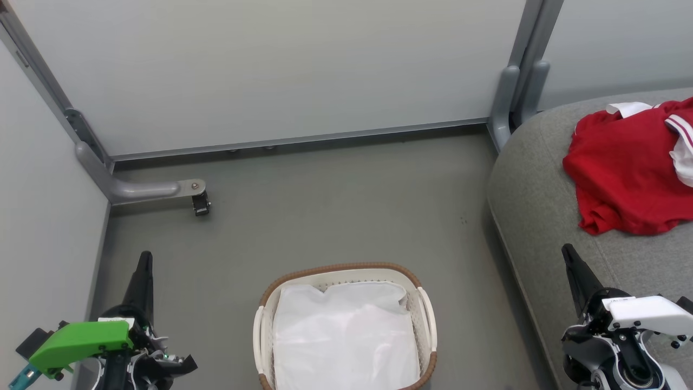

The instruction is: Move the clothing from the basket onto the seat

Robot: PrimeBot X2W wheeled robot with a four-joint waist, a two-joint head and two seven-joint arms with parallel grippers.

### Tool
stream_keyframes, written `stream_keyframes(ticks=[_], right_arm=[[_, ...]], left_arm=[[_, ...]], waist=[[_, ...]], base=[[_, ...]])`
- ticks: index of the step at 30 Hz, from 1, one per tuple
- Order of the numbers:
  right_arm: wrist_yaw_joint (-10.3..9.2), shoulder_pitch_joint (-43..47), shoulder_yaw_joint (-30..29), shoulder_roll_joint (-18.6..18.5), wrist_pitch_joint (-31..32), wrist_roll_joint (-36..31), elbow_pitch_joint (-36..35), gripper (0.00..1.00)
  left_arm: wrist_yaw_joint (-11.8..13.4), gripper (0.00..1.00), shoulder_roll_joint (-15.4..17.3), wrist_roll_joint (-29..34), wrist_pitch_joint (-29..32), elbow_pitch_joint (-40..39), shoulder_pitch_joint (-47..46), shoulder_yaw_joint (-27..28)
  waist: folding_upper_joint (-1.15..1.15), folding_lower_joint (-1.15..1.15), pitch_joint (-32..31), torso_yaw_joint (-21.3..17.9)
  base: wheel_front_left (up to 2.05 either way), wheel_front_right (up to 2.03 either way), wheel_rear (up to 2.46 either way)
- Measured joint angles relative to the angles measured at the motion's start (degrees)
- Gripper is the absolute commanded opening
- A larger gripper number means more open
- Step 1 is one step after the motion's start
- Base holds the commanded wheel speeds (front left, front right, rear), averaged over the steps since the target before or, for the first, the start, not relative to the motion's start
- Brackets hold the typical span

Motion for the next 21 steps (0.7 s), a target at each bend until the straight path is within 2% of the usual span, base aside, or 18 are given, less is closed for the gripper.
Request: stream_keyframes(ticks=[21], right_arm=[[0.0, -0.01, 0.0, 0.0, 0.0, 0.0, -0.01, 0.0]], left_arm=[[0.0, 0.0, 0.0, 0.0, 0.0, 0.0, 0.0, 0.0]], waist=[[0.0, 0.0, 0.0, 0.0]], base=[[0.0, 0.0, 0.0]])
